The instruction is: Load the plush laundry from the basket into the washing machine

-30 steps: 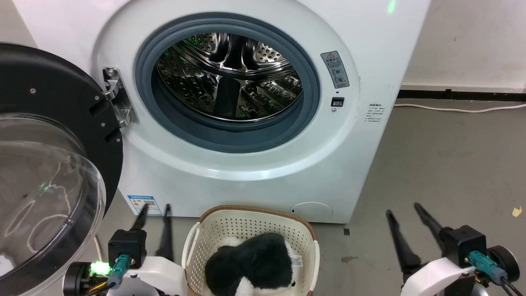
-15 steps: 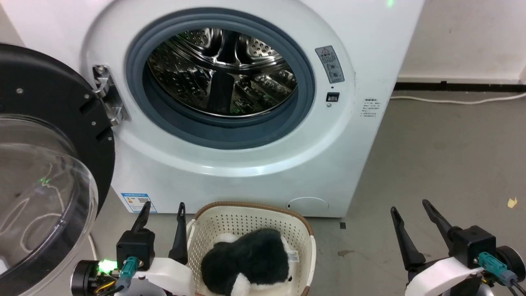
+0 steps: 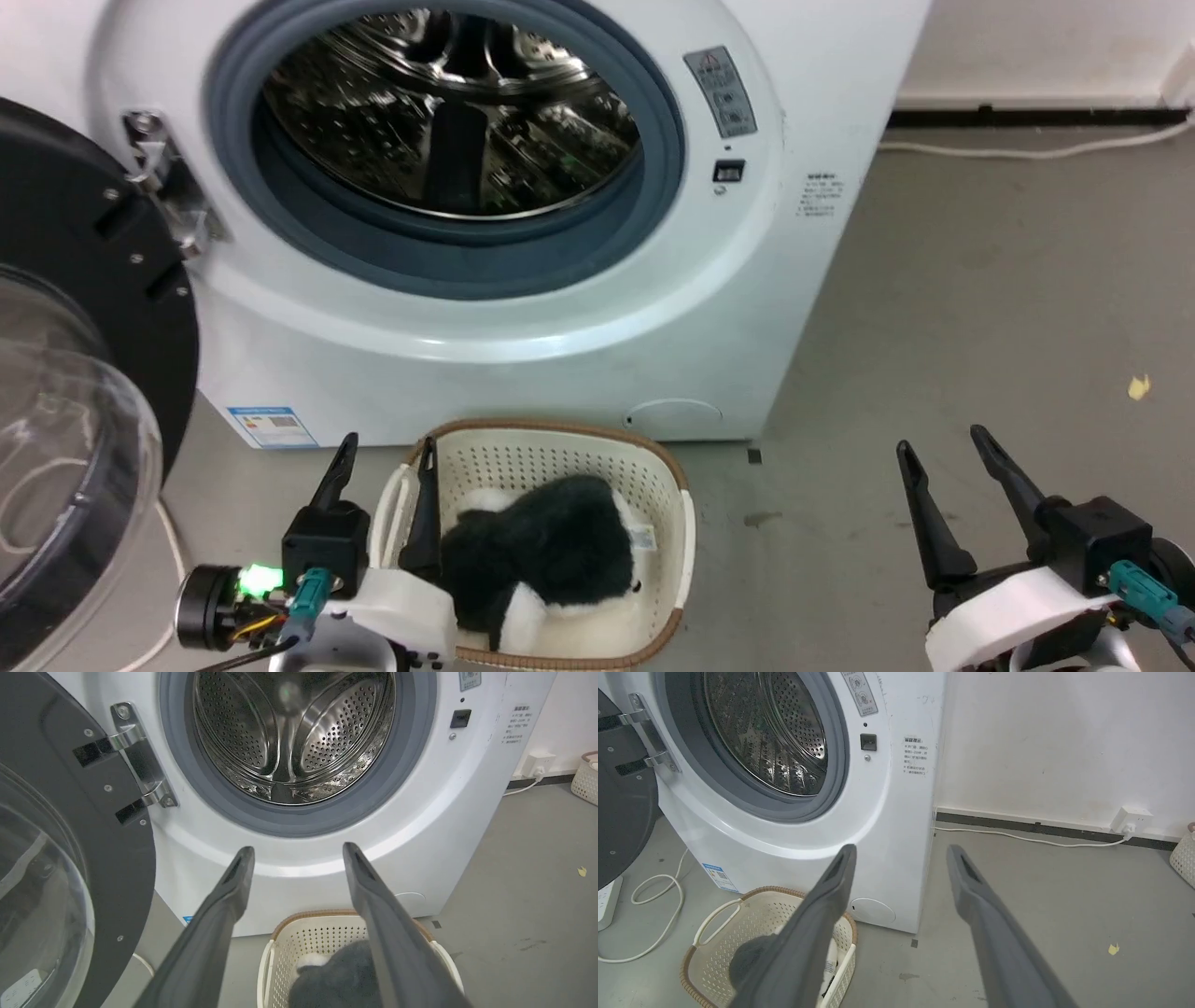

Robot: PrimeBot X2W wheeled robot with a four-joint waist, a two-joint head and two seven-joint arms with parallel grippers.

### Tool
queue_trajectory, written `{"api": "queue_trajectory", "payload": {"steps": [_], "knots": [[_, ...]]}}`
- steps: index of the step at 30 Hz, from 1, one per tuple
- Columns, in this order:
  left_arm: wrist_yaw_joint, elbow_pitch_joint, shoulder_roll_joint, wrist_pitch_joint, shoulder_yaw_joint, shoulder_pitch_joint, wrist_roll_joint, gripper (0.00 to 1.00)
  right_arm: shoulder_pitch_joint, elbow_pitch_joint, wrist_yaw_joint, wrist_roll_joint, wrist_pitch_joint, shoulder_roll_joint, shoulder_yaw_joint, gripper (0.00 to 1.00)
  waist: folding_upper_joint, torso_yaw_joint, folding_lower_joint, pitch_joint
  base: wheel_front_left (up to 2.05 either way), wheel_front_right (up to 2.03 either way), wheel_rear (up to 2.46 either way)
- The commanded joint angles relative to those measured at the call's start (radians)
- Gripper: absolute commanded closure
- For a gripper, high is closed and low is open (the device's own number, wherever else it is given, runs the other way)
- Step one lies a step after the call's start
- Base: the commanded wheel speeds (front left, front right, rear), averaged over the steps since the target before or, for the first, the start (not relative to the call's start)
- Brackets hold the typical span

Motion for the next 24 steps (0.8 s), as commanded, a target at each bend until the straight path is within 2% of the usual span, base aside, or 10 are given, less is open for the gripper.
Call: {"api": "queue_trajectory", "payload": {"steps": [1,12,24], "knots": [[0.007,0.008,0.008,-0.010,-0.008,-0.021,0.004,0.00,-0.020,-0.008,0.000,0.012,-0.011,0.000,-0.004,0.00,-0.0001,-0.016,-0.0001,0.022,0.00,0.00,0.00],[0.009,0.088,0.027,-0.033,-0.031,-0.068,-0.002,0.00,-0.044,-0.021,0.000,0.046,-0.034,0.000,-0.003,0.00,-0.0001,-0.070,-0.0001,0.096,0.00,0.00,0.00],[-0.006,0.266,0.034,-0.055,-0.047,-0.126,-0.040,0.00,-0.061,-0.026,0.000,0.076,-0.059,0.000,0.005,0.00,-0.0001,-0.121,-0.0001,0.162,0.00,0.00,0.00]]}}
